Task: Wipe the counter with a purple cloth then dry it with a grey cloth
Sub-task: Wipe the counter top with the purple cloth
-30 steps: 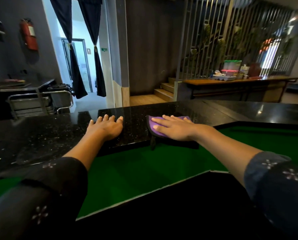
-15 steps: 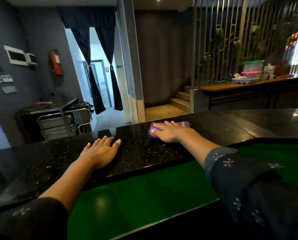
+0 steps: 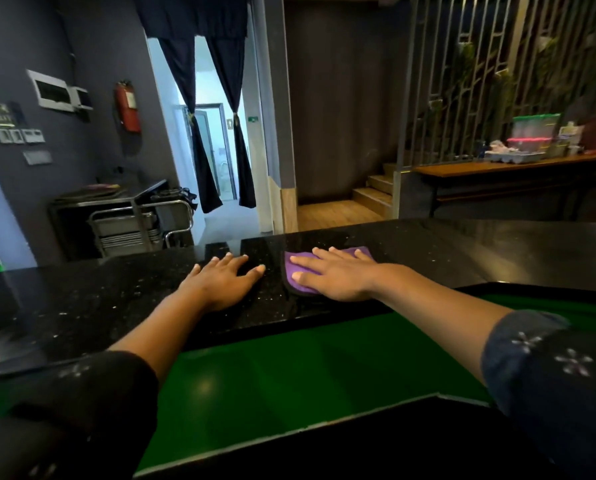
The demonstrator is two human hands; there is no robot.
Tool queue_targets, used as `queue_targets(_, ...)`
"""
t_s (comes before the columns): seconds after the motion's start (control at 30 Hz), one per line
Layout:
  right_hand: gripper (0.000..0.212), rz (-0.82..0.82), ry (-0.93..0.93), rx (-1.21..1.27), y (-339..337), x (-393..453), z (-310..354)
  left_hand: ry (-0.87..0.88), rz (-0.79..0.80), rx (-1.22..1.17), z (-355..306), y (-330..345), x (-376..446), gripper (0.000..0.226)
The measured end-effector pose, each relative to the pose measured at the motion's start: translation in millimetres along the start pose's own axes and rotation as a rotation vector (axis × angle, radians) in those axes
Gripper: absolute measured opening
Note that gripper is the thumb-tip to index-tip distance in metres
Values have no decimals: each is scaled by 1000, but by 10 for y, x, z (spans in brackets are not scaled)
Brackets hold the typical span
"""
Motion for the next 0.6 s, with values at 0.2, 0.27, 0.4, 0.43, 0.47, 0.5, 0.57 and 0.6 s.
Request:
queue_targets(0.2, 62, -14, 121, 19, -159, 740, -166, -9, 35, 54, 32, -5, 15, 72)
queue_targets(0.27, 63, -15, 157, 18, -194, 947, -185, -17, 27, 60, 24, 14, 42, 72)
queue_targets(0.4, 61, -25, 239, 9, -275, 1134, -138, -20, 23, 73, 20, 12, 67, 74)
queue_targets(0.43, 61, -31, 245, 14, -277, 1137, -101, -22, 22, 79, 13, -2, 75, 74)
queue_targets(0.47, 61, -34, 231, 14, -278, 1134, -34, -30, 20, 81, 13, -23, 81, 74)
queue_targets(0.5, 61, -26, 203, 7, -260, 1114, 55, -39, 22, 77, 19, -39, 80, 73)
queue_targets(0.57, 62, 6, 135, -21, -187, 1047, 226, -44, 38, 79, 13, -38, 64, 72)
queue_targets(0.6, 62, 17, 110, -26, -150, 1029, 285, -45, 45, 84, 11, -16, 47, 72)
Point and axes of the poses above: each hand's wrist, its own x-axis towards the middle knuckle, its own y-axis out of the palm, z = x × y, the point moved 3 cm from there along x, towards the middle knuckle, and after that the axes turned 2 degrees about x, right-handed, at the moved point
